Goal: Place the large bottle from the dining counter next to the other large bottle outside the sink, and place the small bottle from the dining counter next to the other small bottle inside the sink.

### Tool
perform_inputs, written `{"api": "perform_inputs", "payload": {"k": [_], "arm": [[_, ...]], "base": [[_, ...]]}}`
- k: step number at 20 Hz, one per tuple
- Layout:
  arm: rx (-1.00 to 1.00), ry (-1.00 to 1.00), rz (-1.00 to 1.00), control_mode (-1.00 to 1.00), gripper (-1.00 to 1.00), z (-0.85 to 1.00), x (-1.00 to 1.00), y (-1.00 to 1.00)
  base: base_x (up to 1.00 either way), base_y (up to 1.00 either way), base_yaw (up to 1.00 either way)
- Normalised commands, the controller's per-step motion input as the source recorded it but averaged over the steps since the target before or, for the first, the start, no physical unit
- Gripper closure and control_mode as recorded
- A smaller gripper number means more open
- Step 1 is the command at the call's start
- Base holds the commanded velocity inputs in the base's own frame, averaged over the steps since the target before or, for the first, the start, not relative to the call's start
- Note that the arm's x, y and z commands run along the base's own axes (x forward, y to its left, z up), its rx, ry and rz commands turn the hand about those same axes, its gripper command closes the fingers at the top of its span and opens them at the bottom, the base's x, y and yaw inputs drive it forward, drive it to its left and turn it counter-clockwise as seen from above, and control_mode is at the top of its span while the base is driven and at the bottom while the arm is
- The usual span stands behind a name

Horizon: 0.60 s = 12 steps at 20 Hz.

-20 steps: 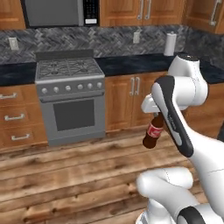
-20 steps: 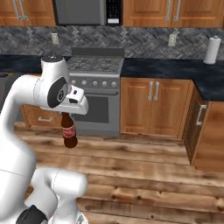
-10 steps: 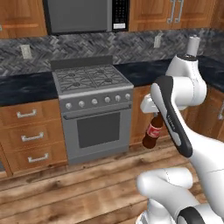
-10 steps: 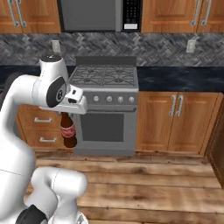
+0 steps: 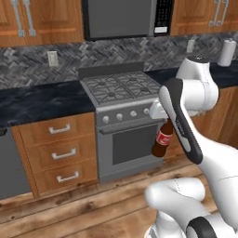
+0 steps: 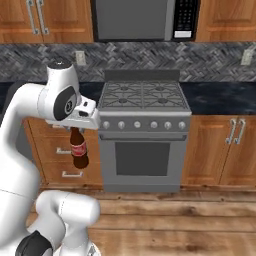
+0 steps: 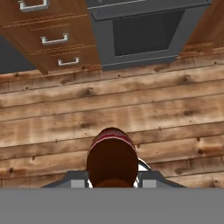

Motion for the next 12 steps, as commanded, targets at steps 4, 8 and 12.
{"api": "perform_inputs", "payload": {"k": [4,8,12], "arm": [[0.00,0.00,0.00,1.00,1.00,0.00,0.00,0.00],[0.00,0.00,0.00,1.00,1.00,0.00,0.00,0.00],[0.00,0.00,0.00,1.00,1.00,0.00,0.00,0.00]], "base": [[0.00,0.79,0.03],[0.03,0.80,0.05],[0.17,0.90,0.06]]}}
